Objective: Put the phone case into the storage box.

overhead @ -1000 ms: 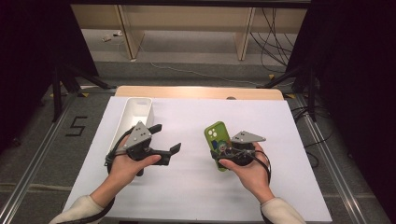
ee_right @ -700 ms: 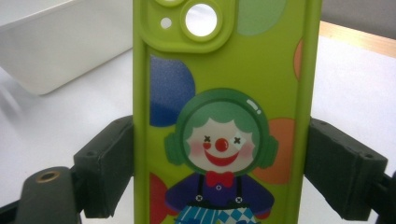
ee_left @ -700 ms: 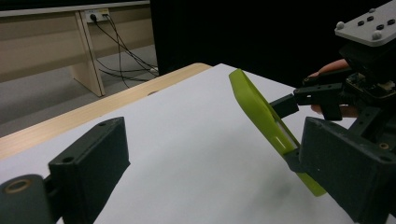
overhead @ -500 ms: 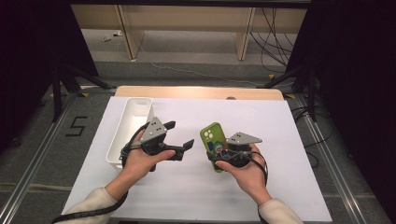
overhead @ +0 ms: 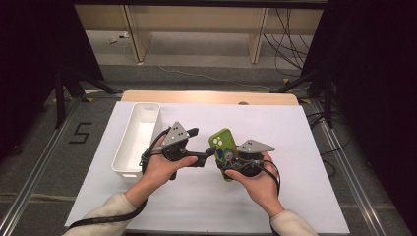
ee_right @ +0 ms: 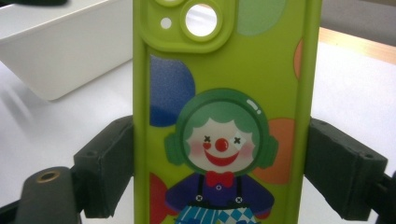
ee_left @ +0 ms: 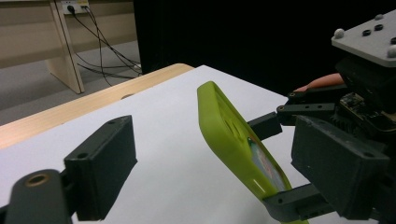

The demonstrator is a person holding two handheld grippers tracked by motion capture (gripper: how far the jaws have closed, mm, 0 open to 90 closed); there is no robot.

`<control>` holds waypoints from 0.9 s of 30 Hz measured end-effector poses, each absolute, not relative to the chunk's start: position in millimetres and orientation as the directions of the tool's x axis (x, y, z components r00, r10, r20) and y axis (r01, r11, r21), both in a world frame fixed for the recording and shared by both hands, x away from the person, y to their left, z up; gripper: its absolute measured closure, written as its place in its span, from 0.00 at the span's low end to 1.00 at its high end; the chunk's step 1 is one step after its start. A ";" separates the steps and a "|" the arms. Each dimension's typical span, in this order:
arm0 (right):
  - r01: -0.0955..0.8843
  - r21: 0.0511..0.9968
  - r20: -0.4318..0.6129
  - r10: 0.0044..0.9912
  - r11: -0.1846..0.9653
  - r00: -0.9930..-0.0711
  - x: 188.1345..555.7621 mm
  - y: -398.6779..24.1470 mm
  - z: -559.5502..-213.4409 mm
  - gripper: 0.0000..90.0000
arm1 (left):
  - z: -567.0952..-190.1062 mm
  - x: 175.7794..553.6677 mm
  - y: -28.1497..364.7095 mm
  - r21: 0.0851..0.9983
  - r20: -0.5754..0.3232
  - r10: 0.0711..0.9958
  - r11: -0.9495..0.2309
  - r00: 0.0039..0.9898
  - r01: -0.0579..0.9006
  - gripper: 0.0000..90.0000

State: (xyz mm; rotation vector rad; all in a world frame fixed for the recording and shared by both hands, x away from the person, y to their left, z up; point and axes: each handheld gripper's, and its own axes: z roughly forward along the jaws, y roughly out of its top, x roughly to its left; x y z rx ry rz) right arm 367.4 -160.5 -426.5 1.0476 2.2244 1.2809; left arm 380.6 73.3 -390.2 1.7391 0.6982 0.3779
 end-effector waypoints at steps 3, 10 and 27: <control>0.420 0.853 0.052 0.750 0.310 -0.660 366.9 -159.2 -425.5 0.19 | -391.7 381.5 72.4 0.952 -0.112 0.627 -0.154 0.771 0.263 0.18; 0.413 0.857 0.048 0.749 0.309 -0.661 366.8 -157.9 -424.7 0.19 | -394.3 383.3 70.2 0.948 -0.136 0.628 -0.143 0.766 0.286 0.22; 0.397 0.862 0.032 0.750 0.314 -0.661 365.6 -155.4 -423.8 0.19 | -398.7 383.2 60.3 0.939 -0.160 0.642 -0.134 0.750 0.316 0.46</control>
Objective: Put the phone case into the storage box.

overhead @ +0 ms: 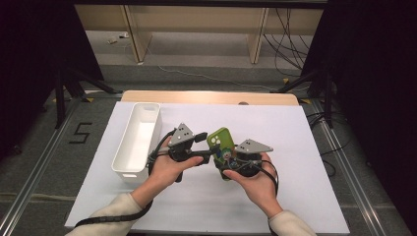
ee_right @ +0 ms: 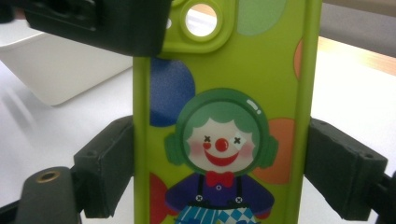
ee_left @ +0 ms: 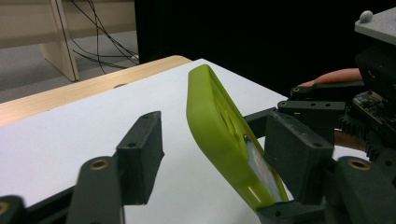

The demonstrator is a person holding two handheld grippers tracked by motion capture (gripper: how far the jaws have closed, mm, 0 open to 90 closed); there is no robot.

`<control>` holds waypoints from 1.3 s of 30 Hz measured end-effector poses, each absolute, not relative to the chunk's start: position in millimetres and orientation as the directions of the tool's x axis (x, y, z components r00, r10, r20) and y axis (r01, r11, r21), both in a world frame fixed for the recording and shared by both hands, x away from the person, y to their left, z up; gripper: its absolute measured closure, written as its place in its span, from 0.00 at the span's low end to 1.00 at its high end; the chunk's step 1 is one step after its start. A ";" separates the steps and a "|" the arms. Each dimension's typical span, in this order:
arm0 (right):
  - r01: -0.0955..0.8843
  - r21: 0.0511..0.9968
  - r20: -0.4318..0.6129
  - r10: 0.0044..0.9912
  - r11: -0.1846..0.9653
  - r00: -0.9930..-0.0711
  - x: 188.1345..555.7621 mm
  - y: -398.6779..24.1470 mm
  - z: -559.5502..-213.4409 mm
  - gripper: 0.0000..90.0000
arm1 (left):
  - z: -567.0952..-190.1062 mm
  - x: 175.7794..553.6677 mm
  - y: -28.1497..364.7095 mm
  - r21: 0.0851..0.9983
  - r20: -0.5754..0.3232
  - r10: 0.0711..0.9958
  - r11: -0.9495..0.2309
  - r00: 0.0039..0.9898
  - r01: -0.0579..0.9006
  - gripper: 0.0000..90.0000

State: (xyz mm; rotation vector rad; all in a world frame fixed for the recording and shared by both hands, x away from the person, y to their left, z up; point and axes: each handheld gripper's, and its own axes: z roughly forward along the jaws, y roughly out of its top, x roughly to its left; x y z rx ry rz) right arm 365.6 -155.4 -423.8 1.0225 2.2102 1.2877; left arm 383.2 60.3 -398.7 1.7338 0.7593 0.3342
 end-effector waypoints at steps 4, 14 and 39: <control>0.401 0.859 0.030 0.749 0.319 -0.662 365.0 -154.9 -423.2 0.19 | -399.1 383.3 60.4 0.939 -0.169 0.632 -0.130 0.756 0.318 0.55; 0.389 0.862 0.018 0.746 0.326 -0.665 363.8 -153.4 -422.0 0.19 | -400.0 383.8 61.1 0.938 -0.191 0.621 -0.112 0.760 0.328 0.66; 0.368 0.862 -0.020 0.750 0.348 -0.662 362.7 -150.9 -423.8 0.19 | -396.3 379.1 60.2 0.939 -0.228 0.570 -0.085 0.790 0.333 0.81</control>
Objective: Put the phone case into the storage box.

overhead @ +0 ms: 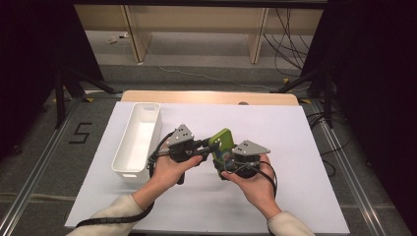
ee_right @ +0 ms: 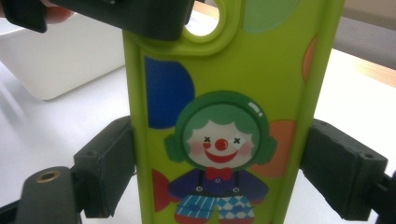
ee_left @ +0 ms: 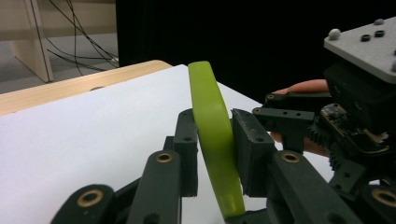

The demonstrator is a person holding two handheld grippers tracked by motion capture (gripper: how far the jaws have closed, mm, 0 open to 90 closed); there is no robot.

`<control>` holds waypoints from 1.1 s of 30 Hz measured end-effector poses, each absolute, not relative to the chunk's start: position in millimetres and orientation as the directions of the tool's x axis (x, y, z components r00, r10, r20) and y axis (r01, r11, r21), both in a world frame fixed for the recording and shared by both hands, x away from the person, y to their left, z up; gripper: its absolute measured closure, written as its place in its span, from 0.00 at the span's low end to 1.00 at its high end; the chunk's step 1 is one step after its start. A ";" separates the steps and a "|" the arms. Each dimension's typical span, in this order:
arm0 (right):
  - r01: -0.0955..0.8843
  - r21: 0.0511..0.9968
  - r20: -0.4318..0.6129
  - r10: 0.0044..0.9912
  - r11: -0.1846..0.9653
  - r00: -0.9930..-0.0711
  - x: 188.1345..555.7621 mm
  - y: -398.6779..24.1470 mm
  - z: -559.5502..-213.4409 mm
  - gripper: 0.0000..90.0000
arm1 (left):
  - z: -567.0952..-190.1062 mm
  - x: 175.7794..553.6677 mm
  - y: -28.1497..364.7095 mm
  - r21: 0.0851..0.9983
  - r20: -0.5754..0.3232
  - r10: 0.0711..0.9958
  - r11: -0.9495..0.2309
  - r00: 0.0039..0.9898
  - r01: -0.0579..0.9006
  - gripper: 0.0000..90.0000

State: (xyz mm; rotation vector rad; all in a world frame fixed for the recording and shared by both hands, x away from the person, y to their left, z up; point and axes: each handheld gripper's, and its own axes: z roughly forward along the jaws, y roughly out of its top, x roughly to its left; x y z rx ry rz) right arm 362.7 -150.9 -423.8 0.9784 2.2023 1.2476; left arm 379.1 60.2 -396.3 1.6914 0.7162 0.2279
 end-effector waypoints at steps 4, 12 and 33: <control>0.365 0.864 -0.022 0.749 0.348 -0.662 362.7 -150.7 -424.0 0.19 | -395.7 378.0 59.7 0.938 -0.241 0.550 -0.080 0.799 0.338 0.84; 0.368 0.865 -0.008 0.744 0.340 -0.668 362.9 -150.7 -424.2 0.18 | -394.4 377.3 60.2 0.941 -0.229 0.515 -0.099 0.826 0.322 0.86; 0.356 0.876 0.040 0.688 0.325 -0.725 365.0 -154.6 -423.6 0.07 | -390.2 383.1 70.7 0.950 -0.192 0.455 -0.135 0.870 0.280 0.86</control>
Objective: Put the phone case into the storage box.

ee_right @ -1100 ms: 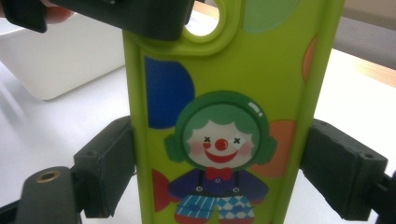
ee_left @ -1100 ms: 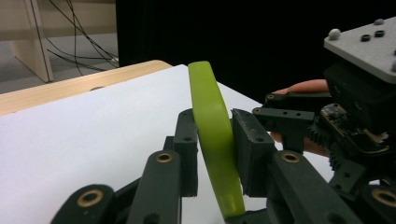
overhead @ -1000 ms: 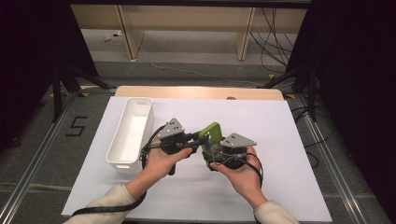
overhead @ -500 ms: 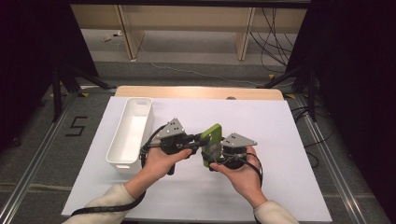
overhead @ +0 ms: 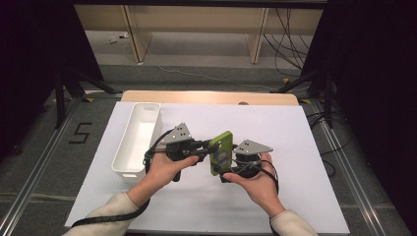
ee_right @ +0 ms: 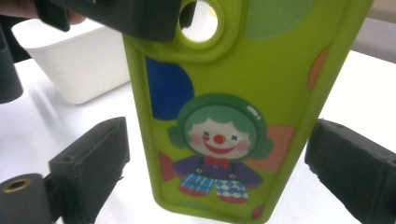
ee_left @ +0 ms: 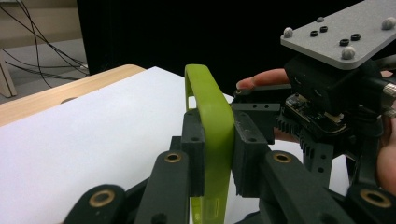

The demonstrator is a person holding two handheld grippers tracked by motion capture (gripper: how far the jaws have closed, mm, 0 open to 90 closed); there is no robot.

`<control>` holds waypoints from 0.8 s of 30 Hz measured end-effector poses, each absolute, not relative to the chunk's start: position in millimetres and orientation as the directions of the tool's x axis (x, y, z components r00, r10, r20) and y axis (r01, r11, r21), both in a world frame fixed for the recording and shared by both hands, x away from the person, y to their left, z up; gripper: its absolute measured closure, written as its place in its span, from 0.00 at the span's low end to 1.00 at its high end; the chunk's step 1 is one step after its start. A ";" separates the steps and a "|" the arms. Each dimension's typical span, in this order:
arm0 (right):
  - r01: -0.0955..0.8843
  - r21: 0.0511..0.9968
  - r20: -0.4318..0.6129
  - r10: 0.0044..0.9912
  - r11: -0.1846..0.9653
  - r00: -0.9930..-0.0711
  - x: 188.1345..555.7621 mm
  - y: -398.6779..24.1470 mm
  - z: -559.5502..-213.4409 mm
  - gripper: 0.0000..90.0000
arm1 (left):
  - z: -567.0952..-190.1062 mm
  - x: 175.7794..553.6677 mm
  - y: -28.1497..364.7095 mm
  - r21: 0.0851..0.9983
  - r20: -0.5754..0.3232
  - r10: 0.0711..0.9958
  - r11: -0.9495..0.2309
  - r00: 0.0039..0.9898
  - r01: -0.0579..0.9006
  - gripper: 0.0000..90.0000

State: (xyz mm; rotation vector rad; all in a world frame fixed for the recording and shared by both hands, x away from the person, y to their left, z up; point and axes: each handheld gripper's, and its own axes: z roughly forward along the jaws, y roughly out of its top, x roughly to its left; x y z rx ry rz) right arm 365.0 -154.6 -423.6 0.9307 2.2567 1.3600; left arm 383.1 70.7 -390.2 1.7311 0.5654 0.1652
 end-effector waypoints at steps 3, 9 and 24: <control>0.350 0.879 0.045 0.673 0.324 -0.738 364.8 -155.1 -424.2 0.06 | -389.3 383.4 72.3 0.952 -0.185 0.450 -0.140 0.874 0.274 0.86; 0.331 0.885 0.045 0.649 0.326 -0.759 362.7 -158.0 -422.3 0.06 | -385.6 383.7 77.6 0.954 -0.170 0.416 -0.158 0.894 0.255 0.86; 0.267 0.888 0.046 0.506 0.374 -0.861 356.8 -167.0 -424.6 0.09 | -379.4 384.2 95.2 0.962 -0.148 0.343 -0.167 0.928 0.216 0.86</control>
